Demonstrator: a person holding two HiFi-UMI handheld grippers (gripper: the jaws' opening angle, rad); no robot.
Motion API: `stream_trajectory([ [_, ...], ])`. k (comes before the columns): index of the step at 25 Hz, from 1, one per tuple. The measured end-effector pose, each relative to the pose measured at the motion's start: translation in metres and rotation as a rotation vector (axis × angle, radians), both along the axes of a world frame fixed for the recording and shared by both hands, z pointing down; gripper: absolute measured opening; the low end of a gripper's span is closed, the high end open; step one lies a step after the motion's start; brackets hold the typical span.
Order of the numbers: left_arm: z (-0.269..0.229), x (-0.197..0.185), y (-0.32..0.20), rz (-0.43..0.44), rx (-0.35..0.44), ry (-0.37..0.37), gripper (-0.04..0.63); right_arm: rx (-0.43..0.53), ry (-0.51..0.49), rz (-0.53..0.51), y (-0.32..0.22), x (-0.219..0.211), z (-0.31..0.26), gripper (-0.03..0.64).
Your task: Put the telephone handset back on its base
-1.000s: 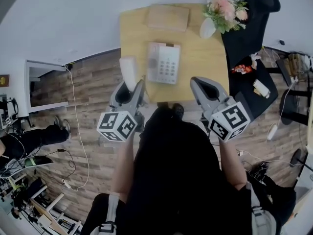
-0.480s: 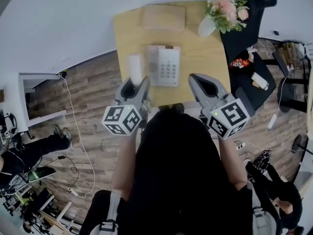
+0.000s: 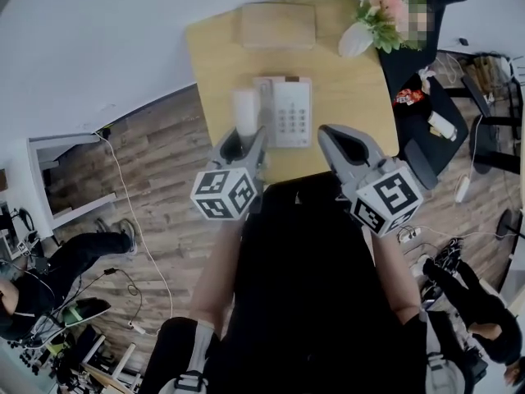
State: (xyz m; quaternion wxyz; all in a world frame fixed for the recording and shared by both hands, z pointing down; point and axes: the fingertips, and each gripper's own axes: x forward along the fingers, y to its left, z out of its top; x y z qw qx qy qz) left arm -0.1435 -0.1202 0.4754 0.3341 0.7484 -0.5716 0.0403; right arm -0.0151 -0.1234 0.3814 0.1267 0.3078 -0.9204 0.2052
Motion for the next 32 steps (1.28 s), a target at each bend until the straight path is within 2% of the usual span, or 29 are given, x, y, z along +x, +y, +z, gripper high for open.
stream_trajectory([
  [10, 0.030, 0.005, -0.013, 0.010, -0.078, -0.017, 0.218, -0.031, 0.009, 0.029, -0.004, -0.007, 0.015, 0.000],
  [21, 0.074, 0.013, -0.031, 0.008, -0.171, -0.045, 0.218, -0.046, 0.020, 0.013, -0.014, -0.008, 0.024, 0.000],
  [32, 0.117, 0.015, -0.046, 0.027, -0.247, -0.131, 0.218, -0.068, 0.042, 0.044, -0.018, 0.005, 0.034, 0.000],
])
